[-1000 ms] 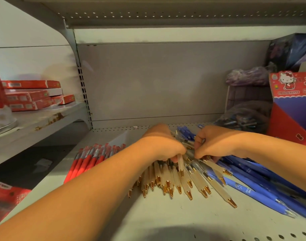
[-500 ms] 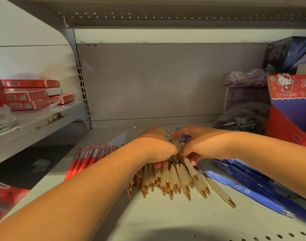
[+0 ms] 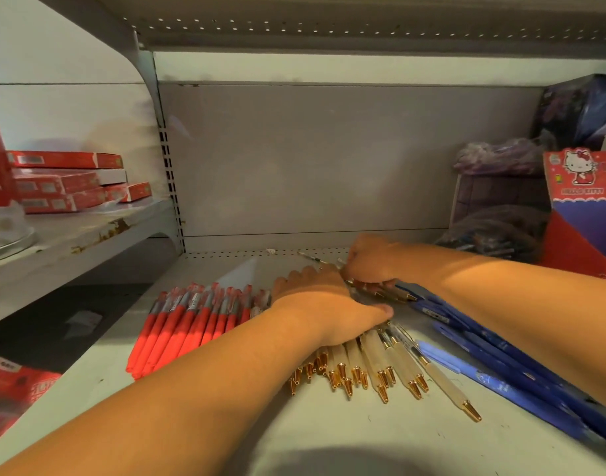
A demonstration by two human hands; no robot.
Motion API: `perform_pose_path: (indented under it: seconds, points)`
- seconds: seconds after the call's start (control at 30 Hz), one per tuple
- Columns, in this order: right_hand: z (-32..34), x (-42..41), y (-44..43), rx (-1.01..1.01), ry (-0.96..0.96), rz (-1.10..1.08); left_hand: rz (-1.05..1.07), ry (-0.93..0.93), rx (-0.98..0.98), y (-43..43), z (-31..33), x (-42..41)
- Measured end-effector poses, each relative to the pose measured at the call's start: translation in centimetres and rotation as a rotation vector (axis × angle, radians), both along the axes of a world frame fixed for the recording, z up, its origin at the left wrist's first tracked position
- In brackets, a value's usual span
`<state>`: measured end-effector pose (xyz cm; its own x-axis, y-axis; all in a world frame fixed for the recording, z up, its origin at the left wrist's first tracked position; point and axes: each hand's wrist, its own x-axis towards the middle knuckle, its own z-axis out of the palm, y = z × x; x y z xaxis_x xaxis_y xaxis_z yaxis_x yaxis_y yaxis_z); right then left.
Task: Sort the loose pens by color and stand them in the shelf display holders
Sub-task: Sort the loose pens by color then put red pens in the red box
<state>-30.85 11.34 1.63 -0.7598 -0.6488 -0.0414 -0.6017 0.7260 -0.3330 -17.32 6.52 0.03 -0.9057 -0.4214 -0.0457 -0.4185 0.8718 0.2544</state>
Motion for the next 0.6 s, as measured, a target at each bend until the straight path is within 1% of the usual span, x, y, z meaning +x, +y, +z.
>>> perform_pose_path:
  seconds: [0.07, 0.13, 0.27, 0.37, 0.53, 0.6]
  points:
    - [-0.4, 0.1, -1.2, 0.043, 0.045, 0.002, -0.018, -0.054, 0.014, 0.1, -0.4, -0.1]
    - [-0.7, 0.1, -2.1, 0.064, 0.070, 0.009, -0.018, -0.087, -0.018, 0.0, -0.7, -0.2]
    - [-0.7, -0.1, -2.7, 0.053, -0.009, -0.003, 0.008, -0.082, -0.011, -0.2, -0.7, -0.3]
    - [-0.4, -0.3, -2.4, 0.026, -0.041, -0.010, 0.020, -0.093, -0.055, -0.2, -0.6, -0.2]
    - [-0.2, -0.2, -2.7, 0.092, -0.089, 0.003, 0.024, -0.104, -0.032, -0.3, -0.5, -0.2]
    - [-0.3, -0.2, -2.9, 0.034, -0.085, -0.004, 0.017, -0.111, -0.033, -0.3, -0.6, -0.2]
